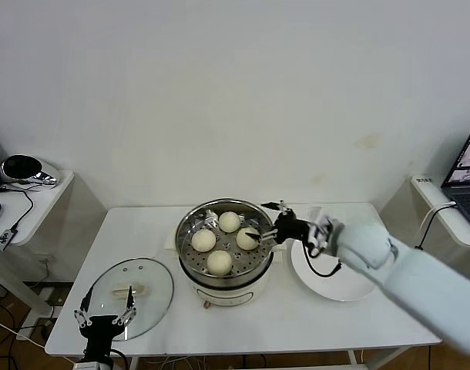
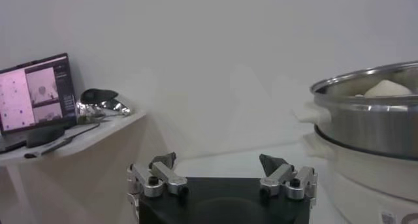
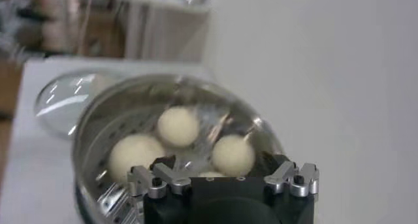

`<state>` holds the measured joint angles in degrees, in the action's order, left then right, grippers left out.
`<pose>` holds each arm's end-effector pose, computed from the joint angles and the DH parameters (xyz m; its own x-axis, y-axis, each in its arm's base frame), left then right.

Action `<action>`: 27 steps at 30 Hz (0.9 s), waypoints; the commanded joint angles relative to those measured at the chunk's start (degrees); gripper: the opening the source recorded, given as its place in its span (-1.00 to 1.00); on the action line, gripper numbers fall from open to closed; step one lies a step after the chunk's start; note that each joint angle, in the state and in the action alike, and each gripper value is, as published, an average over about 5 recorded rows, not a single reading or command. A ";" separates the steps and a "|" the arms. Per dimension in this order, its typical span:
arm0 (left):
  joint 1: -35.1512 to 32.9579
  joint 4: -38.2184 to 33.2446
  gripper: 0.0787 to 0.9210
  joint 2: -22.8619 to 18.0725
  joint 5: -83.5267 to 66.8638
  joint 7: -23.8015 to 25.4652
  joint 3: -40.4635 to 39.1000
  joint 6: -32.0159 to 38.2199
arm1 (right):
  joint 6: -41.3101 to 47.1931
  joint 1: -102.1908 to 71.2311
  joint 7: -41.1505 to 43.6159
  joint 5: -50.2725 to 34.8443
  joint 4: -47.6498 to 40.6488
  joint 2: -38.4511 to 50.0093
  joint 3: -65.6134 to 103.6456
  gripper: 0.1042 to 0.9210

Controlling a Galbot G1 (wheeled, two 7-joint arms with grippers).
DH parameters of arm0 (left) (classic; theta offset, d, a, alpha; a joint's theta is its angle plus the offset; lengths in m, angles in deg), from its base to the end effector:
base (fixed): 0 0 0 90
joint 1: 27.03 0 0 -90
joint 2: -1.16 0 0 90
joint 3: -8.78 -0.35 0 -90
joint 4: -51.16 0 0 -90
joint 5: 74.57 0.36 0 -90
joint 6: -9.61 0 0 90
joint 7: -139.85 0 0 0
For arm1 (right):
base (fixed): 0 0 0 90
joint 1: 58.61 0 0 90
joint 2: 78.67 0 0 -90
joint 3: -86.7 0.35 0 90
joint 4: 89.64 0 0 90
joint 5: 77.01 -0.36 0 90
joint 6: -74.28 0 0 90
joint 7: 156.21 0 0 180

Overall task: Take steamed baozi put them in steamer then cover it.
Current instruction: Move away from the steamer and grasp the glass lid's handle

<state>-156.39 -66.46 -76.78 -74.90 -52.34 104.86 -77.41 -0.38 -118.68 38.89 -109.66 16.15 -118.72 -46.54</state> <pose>0.1362 0.0713 -0.3341 -0.9776 -0.1891 0.0929 -0.1613 0.9554 0.2475 0.3903 -0.0402 -0.1721 -0.6472 -0.7103 0.2767 -0.7581 0.5617 -0.3312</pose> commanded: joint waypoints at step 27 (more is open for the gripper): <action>6.58 22.08 0.77 13.51 72.45 -5.16 3.73 9.80 | -26.73 -60.98 -14.31 20.58 4.08 -40.42 67.77 0.76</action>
<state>-157.32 -53.89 -66.80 -18.50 -56.51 110.72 -69.85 -25.21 -172.95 28.55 -90.60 19.90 -153.61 13.58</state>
